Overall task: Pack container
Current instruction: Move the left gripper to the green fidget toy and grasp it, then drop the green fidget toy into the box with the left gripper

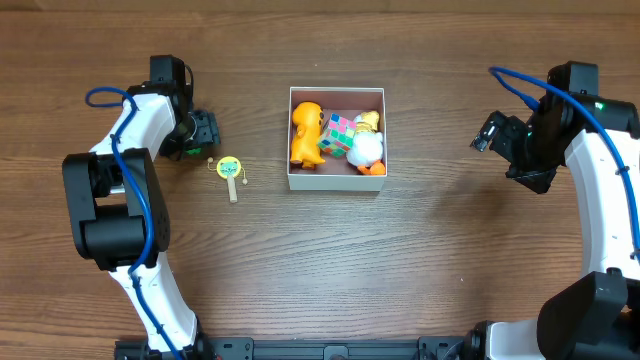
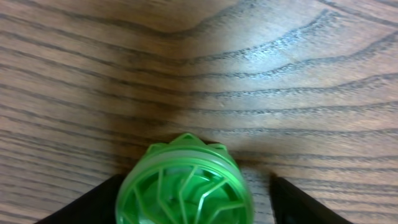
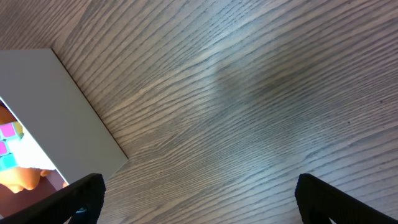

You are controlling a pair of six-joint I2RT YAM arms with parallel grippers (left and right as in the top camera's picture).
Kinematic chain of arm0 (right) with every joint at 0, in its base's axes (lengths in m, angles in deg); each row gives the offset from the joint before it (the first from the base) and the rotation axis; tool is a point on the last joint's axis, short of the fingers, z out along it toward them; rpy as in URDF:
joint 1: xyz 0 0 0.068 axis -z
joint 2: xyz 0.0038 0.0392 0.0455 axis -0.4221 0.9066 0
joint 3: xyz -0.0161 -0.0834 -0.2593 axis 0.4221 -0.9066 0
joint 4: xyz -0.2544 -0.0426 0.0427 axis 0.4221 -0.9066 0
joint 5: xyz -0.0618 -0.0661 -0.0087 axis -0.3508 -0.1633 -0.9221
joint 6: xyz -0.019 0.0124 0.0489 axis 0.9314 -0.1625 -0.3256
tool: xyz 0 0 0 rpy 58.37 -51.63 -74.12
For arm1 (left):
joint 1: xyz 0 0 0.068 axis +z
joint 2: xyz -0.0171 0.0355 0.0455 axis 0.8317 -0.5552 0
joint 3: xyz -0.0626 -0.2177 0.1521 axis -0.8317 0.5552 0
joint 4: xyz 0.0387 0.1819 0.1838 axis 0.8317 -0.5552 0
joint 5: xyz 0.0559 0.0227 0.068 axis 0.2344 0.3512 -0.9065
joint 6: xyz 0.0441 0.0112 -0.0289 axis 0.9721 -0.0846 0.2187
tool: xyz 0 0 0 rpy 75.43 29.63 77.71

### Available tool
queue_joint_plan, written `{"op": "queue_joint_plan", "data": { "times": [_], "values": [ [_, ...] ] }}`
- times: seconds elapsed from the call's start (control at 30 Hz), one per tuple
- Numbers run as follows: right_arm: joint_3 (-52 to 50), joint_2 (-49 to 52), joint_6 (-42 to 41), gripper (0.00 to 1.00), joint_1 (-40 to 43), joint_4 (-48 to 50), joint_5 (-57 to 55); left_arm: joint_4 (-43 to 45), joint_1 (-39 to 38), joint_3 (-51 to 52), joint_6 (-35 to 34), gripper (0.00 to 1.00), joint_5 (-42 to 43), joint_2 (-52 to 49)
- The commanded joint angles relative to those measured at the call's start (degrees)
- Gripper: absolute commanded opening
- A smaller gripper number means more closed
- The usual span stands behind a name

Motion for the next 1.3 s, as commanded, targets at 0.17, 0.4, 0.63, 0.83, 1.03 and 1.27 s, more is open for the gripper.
{"op": "queue_joint_plan", "data": {
  "times": [0.17,0.4,0.63,0.83,1.03,1.27],
  "values": [
    [0.07,0.22,0.17,1.00,-0.22,-0.13,-0.52,-0.48,0.02,0.31,1.07,0.54,-1.09,-1.70],
    [0.07,0.22,0.20,1.00,-0.22,-0.33,-0.52,-8.96,0.00,-7.56,1.36,0.35,-1.18,-1.68],
    [0.07,0.22,0.20,1.00,-0.22,-0.48,-0.55,-21.27,-1.27,-20.09,1.31,0.32,-1.07,-1.51],
    [0.07,0.22,0.22,1.00,-0.22,-1.14,-0.55,-31.43,-8.52,-33.44,1.84,0.33,-1.05,0.37],
    [0.07,0.22,0.44,1.00,-0.20,-1.31,-0.57,-34.23,-20.94,-39.08,1.44,0.33,-1.09,2.27],
    [0.07,0.22,0.46,1.00,-0.20,-1.33,-0.57,-32.85,-33.18,-36.70,-2.12,0.29,-1.31,-0.35]
  ]
}}
